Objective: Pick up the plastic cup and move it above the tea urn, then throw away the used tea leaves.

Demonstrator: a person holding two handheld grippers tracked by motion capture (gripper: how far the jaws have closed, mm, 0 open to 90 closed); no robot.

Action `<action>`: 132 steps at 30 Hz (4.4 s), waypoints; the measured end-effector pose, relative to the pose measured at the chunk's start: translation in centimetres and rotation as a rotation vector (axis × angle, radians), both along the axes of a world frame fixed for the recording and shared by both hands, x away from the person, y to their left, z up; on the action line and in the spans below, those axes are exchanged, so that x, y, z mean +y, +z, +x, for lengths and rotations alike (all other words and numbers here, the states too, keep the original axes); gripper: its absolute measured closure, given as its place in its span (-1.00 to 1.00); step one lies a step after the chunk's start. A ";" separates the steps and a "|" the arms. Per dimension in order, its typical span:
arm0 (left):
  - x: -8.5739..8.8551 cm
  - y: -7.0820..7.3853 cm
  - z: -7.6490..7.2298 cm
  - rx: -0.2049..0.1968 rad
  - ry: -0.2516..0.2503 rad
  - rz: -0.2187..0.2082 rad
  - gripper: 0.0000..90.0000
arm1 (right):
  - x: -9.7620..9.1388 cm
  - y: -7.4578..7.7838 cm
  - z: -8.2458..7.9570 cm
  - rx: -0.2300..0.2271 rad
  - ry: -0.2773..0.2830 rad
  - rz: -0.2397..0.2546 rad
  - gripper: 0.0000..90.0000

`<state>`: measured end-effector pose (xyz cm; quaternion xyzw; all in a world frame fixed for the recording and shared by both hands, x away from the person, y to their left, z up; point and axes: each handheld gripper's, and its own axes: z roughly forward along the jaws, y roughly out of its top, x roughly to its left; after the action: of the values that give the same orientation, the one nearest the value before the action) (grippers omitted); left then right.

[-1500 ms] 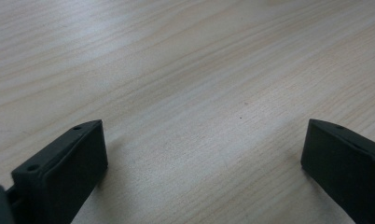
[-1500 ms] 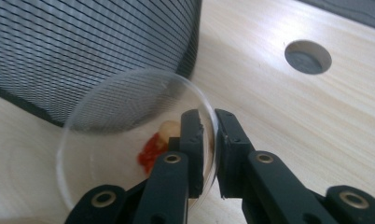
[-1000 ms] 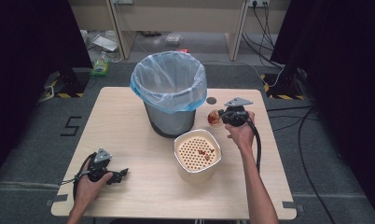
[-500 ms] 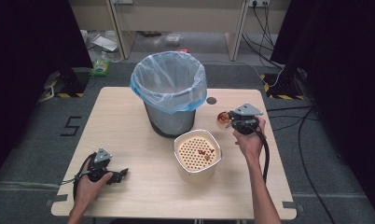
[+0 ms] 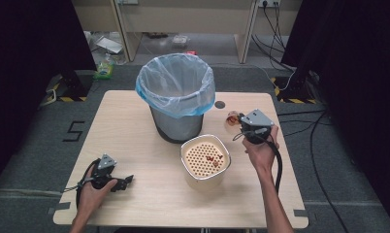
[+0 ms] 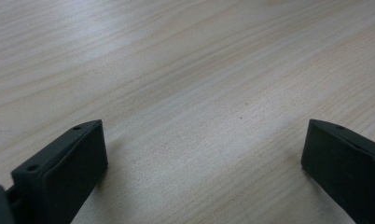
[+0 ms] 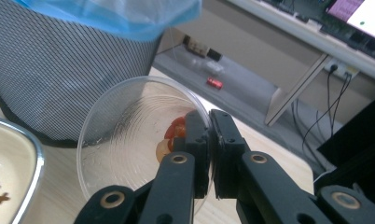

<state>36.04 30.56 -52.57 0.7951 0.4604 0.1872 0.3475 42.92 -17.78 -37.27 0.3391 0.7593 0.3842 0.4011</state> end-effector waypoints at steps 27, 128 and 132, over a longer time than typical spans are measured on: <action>0.0 0.0 0.0 -0.001 0.000 0.000 -1.00 | 5.5 0.8 -6.0 -0.405 0.119 -0.229 0.93; 0.0 0.0 -0.3 -0.002 0.005 0.000 -1.00 | 8.5 -3.3 -8.4 -0.838 0.090 -0.576 0.95; 0.0 0.0 -0.3 -0.002 0.005 0.000 -1.00 | 7.4 -2.1 -7.8 -0.747 0.062 -0.442 0.95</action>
<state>35.73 30.54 -52.57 0.7938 0.4620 0.1891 0.3475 35.10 -10.41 -39.35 0.0598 0.6358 0.3207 0.6995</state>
